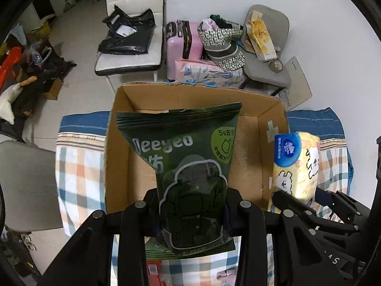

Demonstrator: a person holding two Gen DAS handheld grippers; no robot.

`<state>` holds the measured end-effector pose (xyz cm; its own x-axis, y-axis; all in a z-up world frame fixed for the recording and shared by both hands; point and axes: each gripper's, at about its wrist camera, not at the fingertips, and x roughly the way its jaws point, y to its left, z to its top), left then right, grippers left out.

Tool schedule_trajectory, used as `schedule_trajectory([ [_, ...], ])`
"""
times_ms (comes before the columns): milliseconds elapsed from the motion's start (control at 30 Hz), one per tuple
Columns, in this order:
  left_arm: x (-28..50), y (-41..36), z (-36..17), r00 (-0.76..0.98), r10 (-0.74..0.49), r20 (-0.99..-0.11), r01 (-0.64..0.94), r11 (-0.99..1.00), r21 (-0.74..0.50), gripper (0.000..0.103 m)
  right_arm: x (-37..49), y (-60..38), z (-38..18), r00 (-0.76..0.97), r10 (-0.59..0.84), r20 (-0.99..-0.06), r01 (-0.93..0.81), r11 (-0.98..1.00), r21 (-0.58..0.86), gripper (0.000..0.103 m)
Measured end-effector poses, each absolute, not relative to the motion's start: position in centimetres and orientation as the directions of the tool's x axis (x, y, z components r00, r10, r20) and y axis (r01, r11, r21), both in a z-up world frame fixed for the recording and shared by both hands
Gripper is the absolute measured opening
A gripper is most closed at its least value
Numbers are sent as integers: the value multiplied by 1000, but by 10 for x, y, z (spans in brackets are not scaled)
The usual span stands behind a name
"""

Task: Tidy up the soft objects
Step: 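Drop green pack into box with left tool while right tool drops tissue pack beside it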

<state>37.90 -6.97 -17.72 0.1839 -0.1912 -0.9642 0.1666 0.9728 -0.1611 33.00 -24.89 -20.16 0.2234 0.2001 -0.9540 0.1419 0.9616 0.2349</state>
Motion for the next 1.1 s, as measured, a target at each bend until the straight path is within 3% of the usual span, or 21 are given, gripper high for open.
schedule_trajectory([
  [700,480,-124,-306,-108,-294,-950,183,933,-309,34,428,-267,-329,93,61,-994,155,985,75,66],
  [1000,486,-148,-327,-123,-215,-969,218,947,-237,35,442,-259,-338,77,37,-996,102,994,45,68],
  [1100,487,-147,-329,-131,-219,-967,198,950,-242,41,445,-259,-337,66,53,-996,93,994,59,71],
])
